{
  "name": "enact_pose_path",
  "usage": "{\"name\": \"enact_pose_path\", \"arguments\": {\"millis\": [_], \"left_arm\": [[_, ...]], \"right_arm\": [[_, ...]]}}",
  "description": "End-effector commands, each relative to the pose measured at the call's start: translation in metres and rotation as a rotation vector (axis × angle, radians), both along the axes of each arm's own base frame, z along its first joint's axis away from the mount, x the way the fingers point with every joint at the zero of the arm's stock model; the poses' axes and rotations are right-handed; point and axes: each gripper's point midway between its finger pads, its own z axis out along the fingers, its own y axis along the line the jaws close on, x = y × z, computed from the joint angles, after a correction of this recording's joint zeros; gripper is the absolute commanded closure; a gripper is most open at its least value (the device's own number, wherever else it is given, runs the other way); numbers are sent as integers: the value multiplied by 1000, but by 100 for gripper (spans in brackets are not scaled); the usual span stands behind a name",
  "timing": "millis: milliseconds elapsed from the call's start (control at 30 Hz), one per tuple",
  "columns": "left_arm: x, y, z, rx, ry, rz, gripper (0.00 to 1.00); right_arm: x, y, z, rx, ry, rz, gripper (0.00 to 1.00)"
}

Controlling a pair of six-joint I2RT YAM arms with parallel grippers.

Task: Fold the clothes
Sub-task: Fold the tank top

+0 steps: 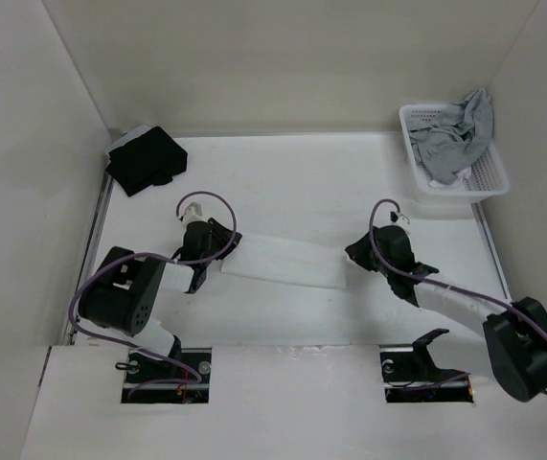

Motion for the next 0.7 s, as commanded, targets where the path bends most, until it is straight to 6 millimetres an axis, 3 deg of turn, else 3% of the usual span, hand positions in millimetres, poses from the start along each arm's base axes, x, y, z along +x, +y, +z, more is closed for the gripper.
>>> {"name": "enact_pose_path", "arguments": {"millis": [0, 133, 333, 533, 667], "left_arm": [[5, -3, 27, -53, -95, -12, 80], [-1, -7, 47, -69, -142, -28, 77], [-11, -9, 73, -85, -198, -44, 75], [-19, -5, 88, -80, -228, -48, 73], [-24, -4, 94, -91, -242, -54, 73]], "right_arm": [[-3, -7, 25, 33, -91, -30, 76], [-24, -6, 9, 36, -11, 9, 57], [-35, 13, -8, 116, 56, 82, 47], [-31, 32, -20, 178, 95, 134, 46], [-28, 36, -32, 217, 123, 100, 66]]}}
